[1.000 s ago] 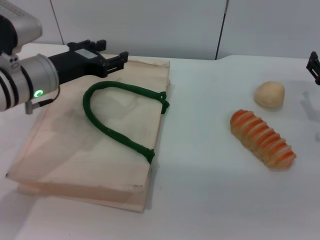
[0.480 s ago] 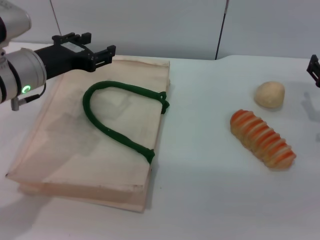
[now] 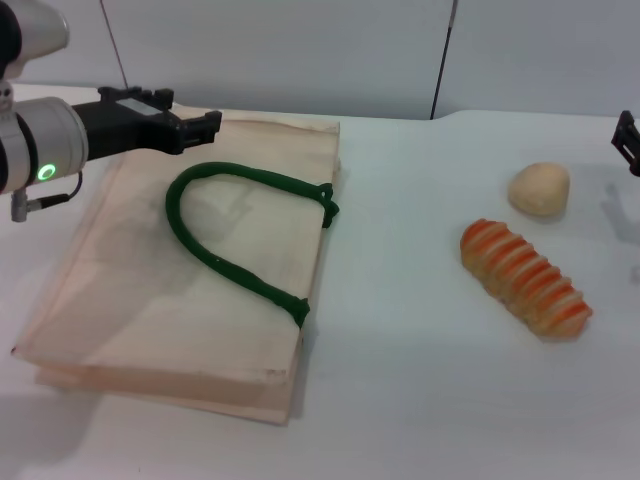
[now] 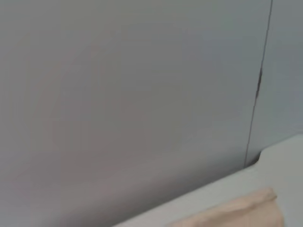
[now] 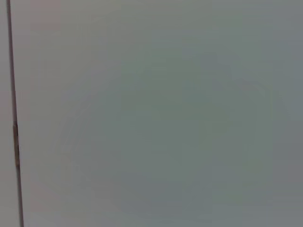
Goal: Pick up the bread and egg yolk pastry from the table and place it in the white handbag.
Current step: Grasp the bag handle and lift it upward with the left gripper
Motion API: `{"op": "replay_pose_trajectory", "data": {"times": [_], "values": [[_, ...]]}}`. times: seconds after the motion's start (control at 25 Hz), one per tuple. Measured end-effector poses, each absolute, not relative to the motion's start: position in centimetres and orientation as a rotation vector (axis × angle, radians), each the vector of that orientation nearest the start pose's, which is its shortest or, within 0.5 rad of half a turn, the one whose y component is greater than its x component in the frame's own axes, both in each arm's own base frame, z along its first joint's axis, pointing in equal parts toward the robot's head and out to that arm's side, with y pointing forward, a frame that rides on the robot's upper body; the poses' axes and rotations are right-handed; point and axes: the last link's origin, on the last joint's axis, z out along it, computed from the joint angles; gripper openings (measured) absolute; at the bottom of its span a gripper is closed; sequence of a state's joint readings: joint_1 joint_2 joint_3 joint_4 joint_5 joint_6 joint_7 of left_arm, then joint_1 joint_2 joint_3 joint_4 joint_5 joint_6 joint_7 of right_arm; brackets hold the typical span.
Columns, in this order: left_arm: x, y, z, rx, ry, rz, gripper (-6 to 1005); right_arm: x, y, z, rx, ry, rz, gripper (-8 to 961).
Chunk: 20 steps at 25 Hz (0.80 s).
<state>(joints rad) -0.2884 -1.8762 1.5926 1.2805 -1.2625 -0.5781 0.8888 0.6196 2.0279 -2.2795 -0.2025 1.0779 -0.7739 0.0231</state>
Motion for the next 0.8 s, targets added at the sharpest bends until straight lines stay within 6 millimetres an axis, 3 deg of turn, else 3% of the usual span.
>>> {"op": "replay_pose_trajectory", "data": {"times": [0.8], "values": [[-23.24,39.81,5.7,-2.248,-0.907,0.014,713,31.8,40.54,-0.98,-1.6,0.698,0.475,835]]}}
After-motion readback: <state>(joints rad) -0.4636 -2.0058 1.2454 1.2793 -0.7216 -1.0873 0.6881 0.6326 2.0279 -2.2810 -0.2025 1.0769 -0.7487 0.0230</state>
